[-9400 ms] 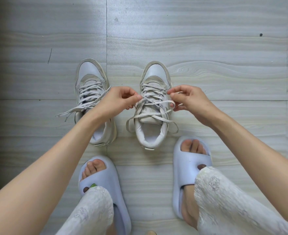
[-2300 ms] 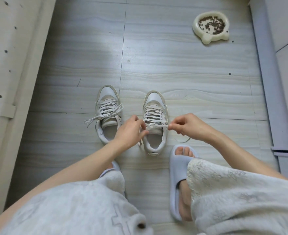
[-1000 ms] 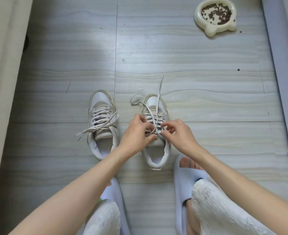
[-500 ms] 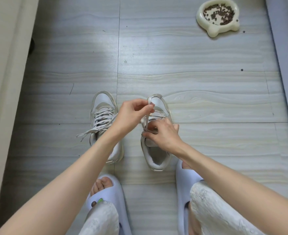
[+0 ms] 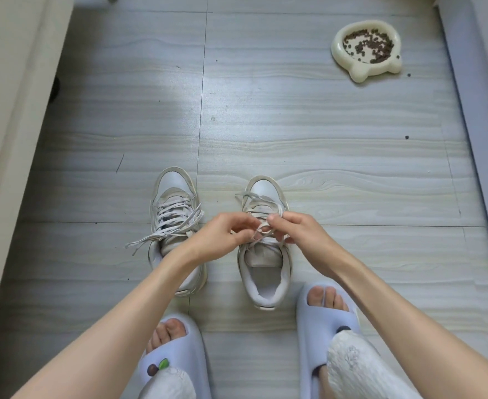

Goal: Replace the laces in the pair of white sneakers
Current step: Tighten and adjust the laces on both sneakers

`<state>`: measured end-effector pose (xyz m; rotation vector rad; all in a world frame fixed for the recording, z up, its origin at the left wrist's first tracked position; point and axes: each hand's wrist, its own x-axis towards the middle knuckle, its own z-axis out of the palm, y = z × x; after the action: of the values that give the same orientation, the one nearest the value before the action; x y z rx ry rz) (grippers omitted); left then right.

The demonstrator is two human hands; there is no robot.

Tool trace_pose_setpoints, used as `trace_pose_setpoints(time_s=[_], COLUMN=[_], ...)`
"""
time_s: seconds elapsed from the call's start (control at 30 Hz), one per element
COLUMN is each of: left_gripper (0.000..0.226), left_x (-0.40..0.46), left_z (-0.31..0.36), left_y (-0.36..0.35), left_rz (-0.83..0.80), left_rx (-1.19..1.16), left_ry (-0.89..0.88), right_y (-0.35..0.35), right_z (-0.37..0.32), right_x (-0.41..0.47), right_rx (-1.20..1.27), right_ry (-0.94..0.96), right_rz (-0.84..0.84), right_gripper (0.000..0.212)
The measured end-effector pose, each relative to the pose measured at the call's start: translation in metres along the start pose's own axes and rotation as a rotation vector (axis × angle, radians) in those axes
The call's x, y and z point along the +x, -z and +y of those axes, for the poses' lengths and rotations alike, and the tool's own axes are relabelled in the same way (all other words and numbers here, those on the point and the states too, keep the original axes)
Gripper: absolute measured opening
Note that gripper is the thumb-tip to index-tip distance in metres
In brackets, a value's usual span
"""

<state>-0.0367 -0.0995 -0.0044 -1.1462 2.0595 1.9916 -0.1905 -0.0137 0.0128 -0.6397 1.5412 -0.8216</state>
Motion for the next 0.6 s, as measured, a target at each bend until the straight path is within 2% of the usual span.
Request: trace_pose_setpoints(time_s=[0.1, 0.2, 0.27, 0.37, 0.43, 0.5, 0.6], left_gripper=[0.019, 0.020, 0.026, 0.036, 0.043, 0.046, 0.030], left_x=[-0.002, -0.001, 0.000, 0.000, -0.002, -0.004, -0.003], left_z=[0.008, 0.008, 0.010, 0.017, 0.021, 0.022, 0.022], left_y=[0.002, -0.003, -0.008, -0.010, -0.010, -0.012, -0.014], left_rz=[-0.059, -0.169, -0.144, 0.001, 0.029, 0.023, 0.110], left_rx=[0.033, 0.220, 0.221, 0.014, -0.082, -0.054, -0.139], left_ry=[0.025, 0.059, 0.087, 0.171, 0.235, 0.243, 0.212], right_y=[0.003, 0.008, 0.010, 0.006, 0.002, 0.001, 0.001], right_z=[-0.005, -0.012, -0.013, -0.009, -0.005, 0.001, 0.004], right_x=[-0.003, -0.003, 0.000, 0.005, 0.006, 0.008, 0.006], right_rx=[-0.040, -0.162, -0.393, -0.749, -0.735, -0.591, -0.375], right_ry=[-0.030, -0.059, -0.028, 0.116, 0.193, 0.195, 0.146], right_rz=[-0.124, -0.253, -0.199, -0.014, 0.076, 0.160, 0.189], right_gripper=[0.021, 0.018, 0.018, 0.015, 0.015, 0.020, 0.029])
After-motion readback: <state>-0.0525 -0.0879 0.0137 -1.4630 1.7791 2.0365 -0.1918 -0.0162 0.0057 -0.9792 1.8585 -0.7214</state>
